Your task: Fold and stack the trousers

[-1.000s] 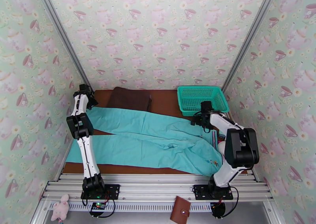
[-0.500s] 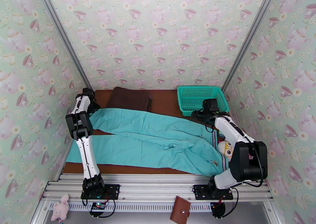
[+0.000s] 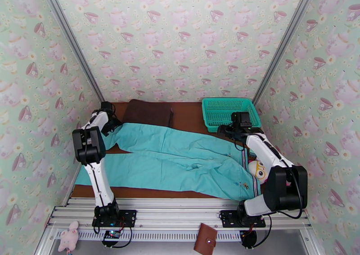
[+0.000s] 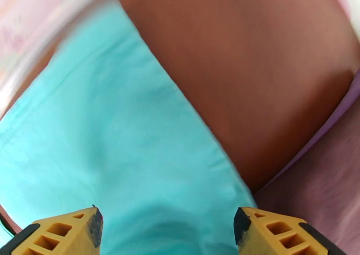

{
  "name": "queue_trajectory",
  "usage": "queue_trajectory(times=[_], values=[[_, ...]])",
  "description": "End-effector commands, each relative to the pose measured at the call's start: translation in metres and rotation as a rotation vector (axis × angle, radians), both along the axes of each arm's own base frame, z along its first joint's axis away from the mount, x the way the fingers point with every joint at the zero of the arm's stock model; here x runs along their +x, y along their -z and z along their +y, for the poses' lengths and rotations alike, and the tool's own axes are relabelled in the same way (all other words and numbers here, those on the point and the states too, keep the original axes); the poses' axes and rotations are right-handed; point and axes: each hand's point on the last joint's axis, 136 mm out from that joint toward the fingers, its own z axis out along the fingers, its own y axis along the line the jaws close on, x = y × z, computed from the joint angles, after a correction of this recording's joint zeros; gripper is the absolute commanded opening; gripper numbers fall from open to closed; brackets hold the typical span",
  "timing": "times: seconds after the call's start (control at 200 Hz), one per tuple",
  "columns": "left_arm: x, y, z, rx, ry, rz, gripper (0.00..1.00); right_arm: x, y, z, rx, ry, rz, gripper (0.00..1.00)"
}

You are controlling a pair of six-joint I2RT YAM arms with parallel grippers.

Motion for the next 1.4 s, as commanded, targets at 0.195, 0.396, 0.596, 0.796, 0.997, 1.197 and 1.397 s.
queue_trajectory(times=[0.195,0.396,0.596,0.796,0.997,1.197,1.397], values=[[0.029,0.008,0.056,0.065,-0.109,0.040,0.79,-0.002,0.016,0.002,-0.003,-0.014,0.041,0.96],[0.018,0.037,0.058,0.026,-0.186,0.136,0.77,-0.003,0.018,0.003,0.003,-0.012,0.042,0.95],[-0.003,0.043,0.065,0.048,-0.275,0.205,0.76,-0.006,0.018,0.002,-0.001,-0.017,0.044,0.96],[-0.006,0.044,0.063,0.047,-0.206,0.233,0.43,-0.009,0.016,0.003,0.004,-0.022,0.039,0.96],[-0.008,0.044,0.060,0.040,-0.149,0.253,0.35,-0.012,0.013,0.003,0.003,-0.023,0.032,0.96],[-0.014,0.044,0.056,0.030,-0.142,0.222,0.02,-0.014,0.013,0.005,0.011,-0.028,0.031,0.96],[-0.010,0.036,0.048,-0.001,-0.117,0.187,0.00,-0.015,0.012,0.005,0.014,-0.031,0.030,0.96]])
